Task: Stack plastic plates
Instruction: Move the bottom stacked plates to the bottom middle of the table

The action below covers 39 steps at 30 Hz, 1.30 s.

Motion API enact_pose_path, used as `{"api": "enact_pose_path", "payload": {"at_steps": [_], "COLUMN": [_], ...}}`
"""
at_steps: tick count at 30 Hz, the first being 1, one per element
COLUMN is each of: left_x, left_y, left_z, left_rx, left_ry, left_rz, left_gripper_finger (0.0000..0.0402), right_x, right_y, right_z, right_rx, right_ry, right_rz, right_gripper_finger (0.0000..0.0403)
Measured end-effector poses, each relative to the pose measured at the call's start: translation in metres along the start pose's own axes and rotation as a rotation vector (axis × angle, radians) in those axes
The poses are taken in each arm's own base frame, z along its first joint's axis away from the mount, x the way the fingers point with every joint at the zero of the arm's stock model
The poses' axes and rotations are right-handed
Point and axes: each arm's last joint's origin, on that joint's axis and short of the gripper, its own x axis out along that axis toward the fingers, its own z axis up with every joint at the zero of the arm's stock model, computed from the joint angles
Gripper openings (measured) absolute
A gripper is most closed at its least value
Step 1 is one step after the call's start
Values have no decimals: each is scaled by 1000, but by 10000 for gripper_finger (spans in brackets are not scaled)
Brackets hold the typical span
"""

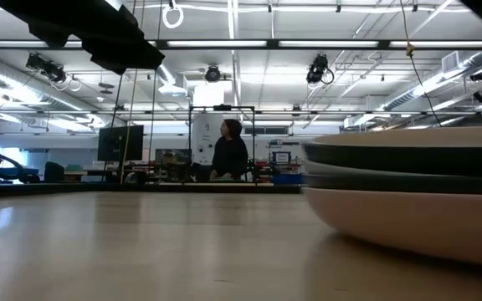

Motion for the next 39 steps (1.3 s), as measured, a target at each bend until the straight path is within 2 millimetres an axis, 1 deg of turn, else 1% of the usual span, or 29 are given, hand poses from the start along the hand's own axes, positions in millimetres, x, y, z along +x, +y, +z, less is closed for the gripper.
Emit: {"api": "enact_pose_path", "payload": {"at_steps": [5, 8, 12, 17, 22, 25, 28, 31, 39], "left_x": [0, -5, -15, -31, -42, -45, -45, -45, -45], "left_y": [0, 1, 1, -6, -13, -15, -15, -15, -14], "left_z": [0, 3, 8, 15, 18, 19, 18, 17, 18], "left_rx": [-4, -18, -35, -34, -21, -11, -7, -3, 2], "left_ry": [0, -7, -14, -53, -78, -85, -80, -73, -75], "left_rz": [0, -10, -28, -77, -119, -131, -132, -130, -126], "left_gripper_finger": [233, 233, 233, 233, 233, 233, 233, 233, 233], "right_x": [9, 16, 25, 36, 46, 50, 49, 41, 23], "right_y": [-14, -24, -39, -57, -75, -81, -83, -76, -53], "right_z": [11, 18, 28, 41, 53, 59, 64, 65, 53], "right_rx": [-162, -231, -308, -401, -466, -459, -432, -417, -303], "right_ry": [-9, -10, -12, -39, -71, -101, -128, -151, -129], "right_rz": [-11, -14, -19, -21, -30, -48, -75, -88, -108], "right_gripper_finger": [166, 166, 166, 166, 166, 166, 166, 166, 166]}}
